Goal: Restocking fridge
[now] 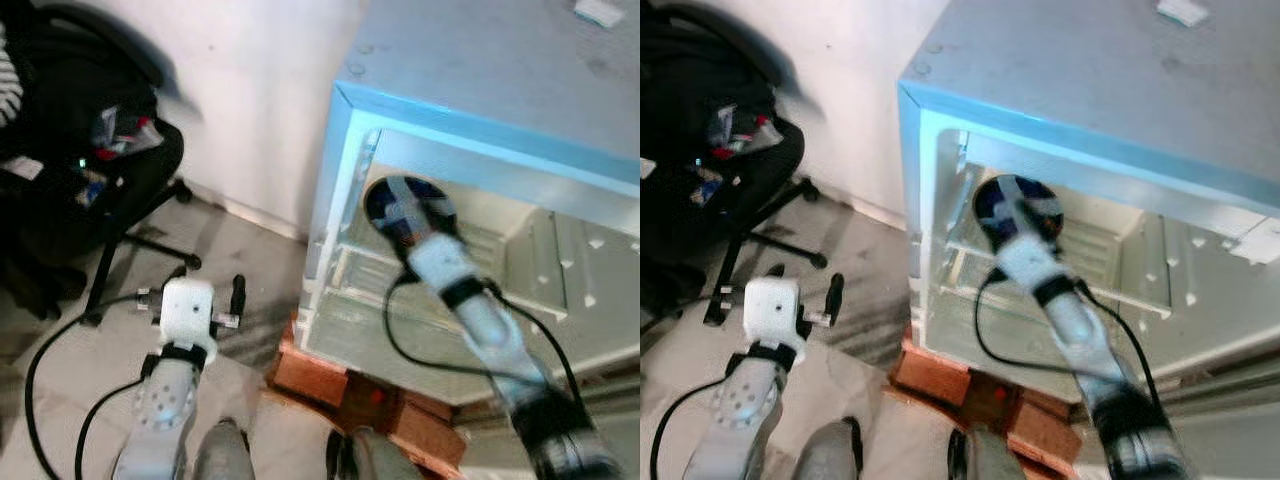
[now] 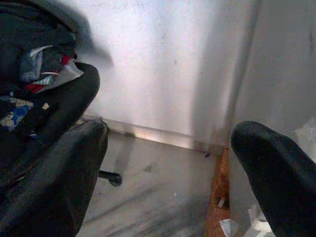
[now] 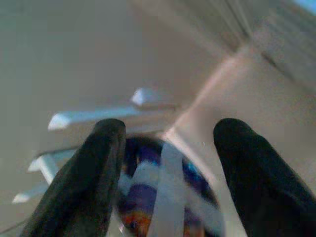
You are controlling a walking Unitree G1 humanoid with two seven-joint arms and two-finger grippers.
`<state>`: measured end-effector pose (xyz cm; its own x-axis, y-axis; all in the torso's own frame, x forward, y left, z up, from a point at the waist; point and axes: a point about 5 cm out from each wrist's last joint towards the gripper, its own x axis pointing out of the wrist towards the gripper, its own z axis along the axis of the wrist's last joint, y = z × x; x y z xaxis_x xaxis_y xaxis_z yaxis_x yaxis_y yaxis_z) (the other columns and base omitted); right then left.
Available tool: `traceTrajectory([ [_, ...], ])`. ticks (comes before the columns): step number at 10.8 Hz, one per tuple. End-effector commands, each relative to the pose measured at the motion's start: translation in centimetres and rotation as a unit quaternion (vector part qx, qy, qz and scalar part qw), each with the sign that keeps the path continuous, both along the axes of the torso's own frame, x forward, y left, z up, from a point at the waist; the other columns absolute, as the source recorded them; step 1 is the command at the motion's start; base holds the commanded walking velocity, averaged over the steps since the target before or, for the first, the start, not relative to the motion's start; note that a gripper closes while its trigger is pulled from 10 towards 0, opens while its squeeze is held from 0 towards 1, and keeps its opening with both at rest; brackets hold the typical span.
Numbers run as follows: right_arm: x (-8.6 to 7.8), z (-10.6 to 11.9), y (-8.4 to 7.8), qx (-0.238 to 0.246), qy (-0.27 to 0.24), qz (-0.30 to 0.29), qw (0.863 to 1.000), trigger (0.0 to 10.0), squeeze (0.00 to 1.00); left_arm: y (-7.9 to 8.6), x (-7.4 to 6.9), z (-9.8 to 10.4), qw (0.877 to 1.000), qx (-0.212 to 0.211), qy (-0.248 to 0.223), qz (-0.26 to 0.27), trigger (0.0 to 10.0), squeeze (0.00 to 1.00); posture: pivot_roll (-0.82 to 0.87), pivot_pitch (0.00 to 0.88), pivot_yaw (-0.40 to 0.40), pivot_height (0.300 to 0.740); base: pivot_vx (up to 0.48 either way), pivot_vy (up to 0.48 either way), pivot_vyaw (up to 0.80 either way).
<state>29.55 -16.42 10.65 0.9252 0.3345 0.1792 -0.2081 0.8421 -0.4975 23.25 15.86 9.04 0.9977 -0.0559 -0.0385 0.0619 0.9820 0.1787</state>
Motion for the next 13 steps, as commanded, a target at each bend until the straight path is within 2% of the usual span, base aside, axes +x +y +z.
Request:
traceTrajectory([
  [1,-1.3,-1.1,-0.4,0.046,0.036,-0.018,0.998,10.0,1.0,0.1,0.0,-0.4,1.0,0.016,0.01,0.008,10.0,0.0,0.22,0.169,-0.055,0.74,0.0,0.0,0.0],
  [3,-3.2,-2.5,-0.5,0.096,0.078,-0.053,0.991,10.0,1.0,0.7,0.2,-0.6,0.999,0.008,0.017,0.032,10.0,0.0,0.19,0.148,-0.052,0.74,0.0,0.0,0.0],
  [4,-4.2,-3.8,0.0,0.123,0.122,-0.073,0.982,10.0,0.4,0.4,0.6,-1.0,1.0,0.008,0.018,0.018,10.0,0.0,0.18,0.13,-0.054,0.74,0.0,0.0,0.0],
  [5,-4.3,-4.0,0.3,0.131,0.135,-0.075,0.979,10.0,0.0,0.2,0.9,-1.0,1.0,0.011,0.016,0.013,10.0,0.0,0.19,0.112,-0.061,0.74,0.0,0.0,0.0],
  [6,-3.7,-4.1,1.2,0.236,0.161,-0.092,0.954,10.0,0.0,-0.3,2.3,-0.1,1.0,0.009,0.001,0.008,10.0,0.0,0.2,0.102,-0.046,0.74,0.0,0.0,0.0],
  [8,-3.9,-3.5,0.7,0.241,0.143,-0.103,0.954,10.0,0.0,-1.2,2.2,-0.3,1.0,-0.003,0.008,-0.004,10.0,0.0,0.19,0.112,-0.041,0.74,0.0,0.0,0.0],
  [10,-4.2,-3.7,-0.6,0.257,0.151,-0.142,0.944,10.0,0.0,-1.4,2.0,-0.9,1.0,-0.01,0.018,-0.003,10.0,0.0,0.18,0.108,-0.036,0.74,-0.12,0.0,-0.26],
  [13,-4.5,-4.0,-0.3,0.253,0.159,-0.138,0.944,10.0,0.0,-1.3,2.2,-1.3,1.0,-0.015,0.024,-0.004,10.0,0.0,0.16,0.091,-0.033,0.74,-0.265,0.0,-0.35],
])
